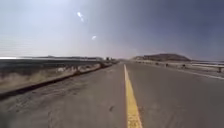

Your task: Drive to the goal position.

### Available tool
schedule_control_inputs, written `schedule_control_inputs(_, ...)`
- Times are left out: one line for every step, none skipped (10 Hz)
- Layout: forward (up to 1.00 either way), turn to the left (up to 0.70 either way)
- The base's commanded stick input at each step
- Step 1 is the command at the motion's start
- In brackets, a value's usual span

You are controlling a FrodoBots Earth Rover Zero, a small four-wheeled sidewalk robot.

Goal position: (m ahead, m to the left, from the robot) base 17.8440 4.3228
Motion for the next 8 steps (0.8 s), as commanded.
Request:
schedule_control_inputs(0.5,0.0)
schedule_control_inputs(0.5,0.0)
schedule_control_inputs(0.5,0.0)
schedule_control_inputs(0.5,0.0)
schedule_control_inputs(0.5,0.0)
schedule_control_inputs(0.5,0.0)
schedule_control_inputs(0.5,0.0)
schedule_control_inputs(0.5,0.0)
